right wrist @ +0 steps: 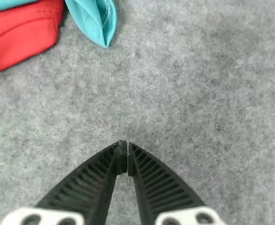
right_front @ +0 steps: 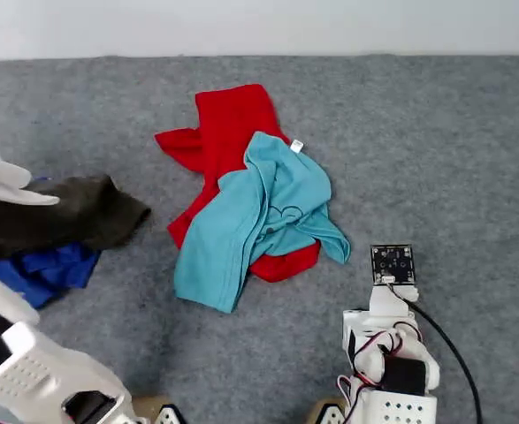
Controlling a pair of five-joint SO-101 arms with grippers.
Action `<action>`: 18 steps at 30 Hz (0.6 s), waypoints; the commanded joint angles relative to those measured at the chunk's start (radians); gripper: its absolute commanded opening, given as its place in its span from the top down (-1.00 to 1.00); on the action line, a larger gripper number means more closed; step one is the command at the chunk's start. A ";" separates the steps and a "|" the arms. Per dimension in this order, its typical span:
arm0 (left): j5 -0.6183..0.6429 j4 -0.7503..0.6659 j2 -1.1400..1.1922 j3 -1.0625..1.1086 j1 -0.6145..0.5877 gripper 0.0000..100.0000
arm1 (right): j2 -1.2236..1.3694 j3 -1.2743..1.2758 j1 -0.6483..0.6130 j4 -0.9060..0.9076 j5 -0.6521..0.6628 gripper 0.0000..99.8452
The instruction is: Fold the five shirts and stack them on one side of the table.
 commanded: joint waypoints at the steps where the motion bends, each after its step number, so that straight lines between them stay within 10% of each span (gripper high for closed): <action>1: 0.011 -0.051 -0.054 -0.021 -0.028 0.97 | -0.012 0.014 0.005 0.002 -0.008 0.98; 18: -0.130 0.086 0.014 0.171 -0.015 0.40 | -0.012 0.014 0.005 0.002 -0.008 0.98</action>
